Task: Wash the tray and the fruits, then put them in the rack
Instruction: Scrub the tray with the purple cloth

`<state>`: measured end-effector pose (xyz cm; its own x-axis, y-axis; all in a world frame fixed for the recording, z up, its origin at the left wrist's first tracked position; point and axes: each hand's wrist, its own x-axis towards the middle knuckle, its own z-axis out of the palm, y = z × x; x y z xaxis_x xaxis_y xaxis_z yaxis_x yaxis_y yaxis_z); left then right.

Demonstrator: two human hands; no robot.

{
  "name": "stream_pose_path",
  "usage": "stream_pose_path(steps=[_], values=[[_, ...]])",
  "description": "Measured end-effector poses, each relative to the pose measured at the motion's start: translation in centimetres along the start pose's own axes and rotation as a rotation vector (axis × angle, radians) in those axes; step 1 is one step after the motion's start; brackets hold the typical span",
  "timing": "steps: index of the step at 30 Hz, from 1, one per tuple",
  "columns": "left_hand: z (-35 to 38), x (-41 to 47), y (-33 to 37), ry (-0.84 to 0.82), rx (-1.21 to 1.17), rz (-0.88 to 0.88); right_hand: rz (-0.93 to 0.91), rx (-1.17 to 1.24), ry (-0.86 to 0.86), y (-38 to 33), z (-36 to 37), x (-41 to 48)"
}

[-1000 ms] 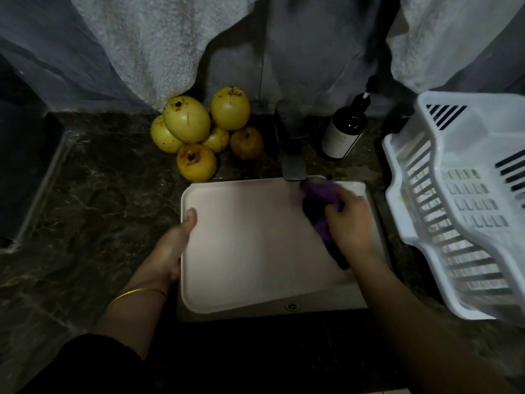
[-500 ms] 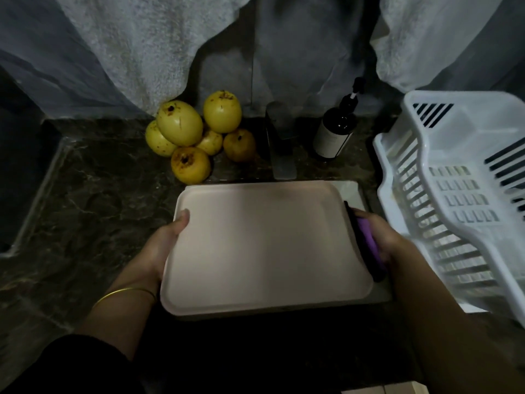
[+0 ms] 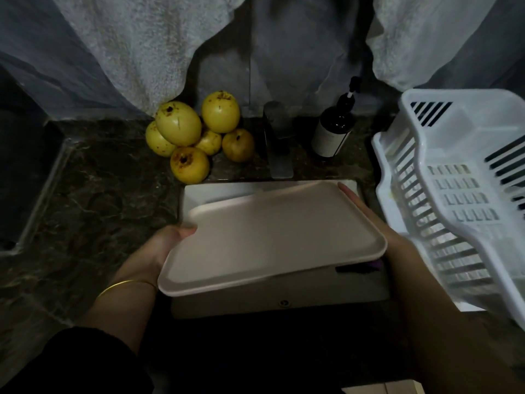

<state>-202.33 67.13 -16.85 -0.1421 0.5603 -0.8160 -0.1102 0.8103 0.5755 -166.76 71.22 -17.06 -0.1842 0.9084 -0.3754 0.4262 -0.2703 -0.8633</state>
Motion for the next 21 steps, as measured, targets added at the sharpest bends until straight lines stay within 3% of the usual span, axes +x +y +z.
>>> stream_pose_path(steps=[4, 9, 16, 21], values=[[0.4, -0.8, 1.5, 0.05, 0.084, -0.032, -0.123, -0.087, 0.091, -1.2, 1.0, -0.6], [0.9, -1.7, 3.2, 0.016, -0.073, -0.1, -0.105, -0.006, 0.237, -0.5, 1.0, -0.2], [1.7, -1.2, 3.6, -0.113, -0.552, 0.19, 0.036, -0.025, 0.213, 0.3, 1.0, -0.6], [1.7, -1.4, 3.8, -0.269, -0.454, 0.344, 0.244, -0.193, 0.225, 0.3, 0.7, -0.6]])
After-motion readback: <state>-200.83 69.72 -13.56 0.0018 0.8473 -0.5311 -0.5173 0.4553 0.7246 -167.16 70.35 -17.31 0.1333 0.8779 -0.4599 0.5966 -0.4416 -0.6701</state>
